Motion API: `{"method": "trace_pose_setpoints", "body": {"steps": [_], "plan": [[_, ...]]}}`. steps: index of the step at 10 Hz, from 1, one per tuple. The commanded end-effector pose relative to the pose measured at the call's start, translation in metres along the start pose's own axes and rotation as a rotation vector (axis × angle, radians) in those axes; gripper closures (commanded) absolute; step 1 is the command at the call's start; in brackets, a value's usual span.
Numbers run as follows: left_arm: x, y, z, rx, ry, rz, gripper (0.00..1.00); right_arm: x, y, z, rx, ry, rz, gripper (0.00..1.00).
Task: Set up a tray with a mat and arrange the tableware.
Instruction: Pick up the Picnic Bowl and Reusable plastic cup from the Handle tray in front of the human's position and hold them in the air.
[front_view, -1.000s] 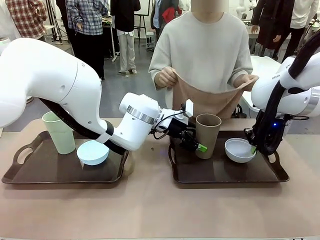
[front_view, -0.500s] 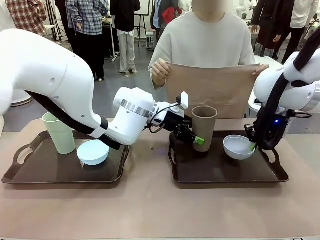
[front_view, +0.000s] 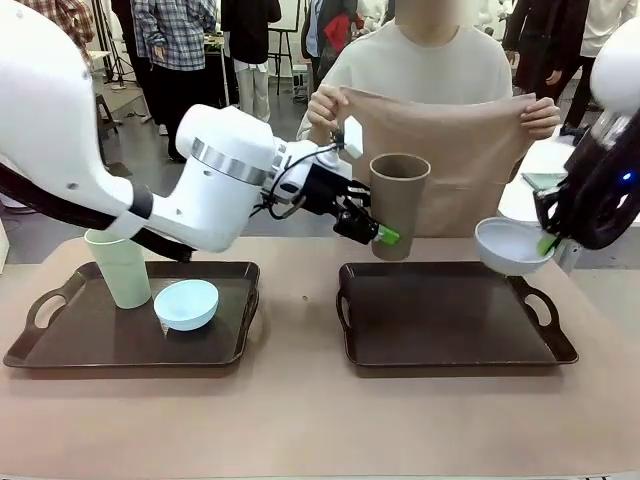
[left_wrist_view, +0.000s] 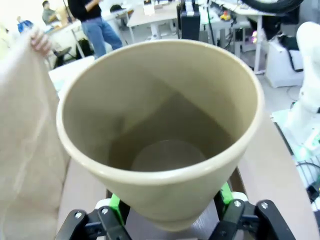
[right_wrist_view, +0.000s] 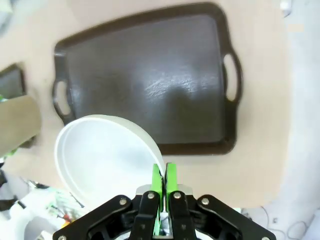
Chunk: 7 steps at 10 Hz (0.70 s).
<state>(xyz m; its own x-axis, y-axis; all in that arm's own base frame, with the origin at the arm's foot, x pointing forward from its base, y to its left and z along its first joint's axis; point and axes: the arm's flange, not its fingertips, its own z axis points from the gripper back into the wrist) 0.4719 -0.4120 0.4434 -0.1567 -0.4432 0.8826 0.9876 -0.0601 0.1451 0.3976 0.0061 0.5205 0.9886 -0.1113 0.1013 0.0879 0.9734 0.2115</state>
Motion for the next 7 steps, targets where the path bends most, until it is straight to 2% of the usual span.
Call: {"method": "trace_pose_setpoints", "body": {"steps": [1,4,5,7], "plan": [[0.016,-0.023,0.019,0.046,0.004,-0.003,0.24,-0.018,0.011,0.035,-0.012,-0.024,-0.008,1.0],[0.044,-0.038,0.037,0.087,0.027,-0.021,0.24,-0.039,0.021,0.058,0.004,-0.073,0.004,1.0],[0.038,-0.021,0.027,0.046,0.01,-0.033,0.24,-0.039,0.021,0.054,0.03,-0.083,0.02,1.0],[0.038,-0.021,0.027,0.046,0.01,-0.033,0.24,-0.037,0.019,0.064,0.007,-0.072,0.019,1.0]]}}
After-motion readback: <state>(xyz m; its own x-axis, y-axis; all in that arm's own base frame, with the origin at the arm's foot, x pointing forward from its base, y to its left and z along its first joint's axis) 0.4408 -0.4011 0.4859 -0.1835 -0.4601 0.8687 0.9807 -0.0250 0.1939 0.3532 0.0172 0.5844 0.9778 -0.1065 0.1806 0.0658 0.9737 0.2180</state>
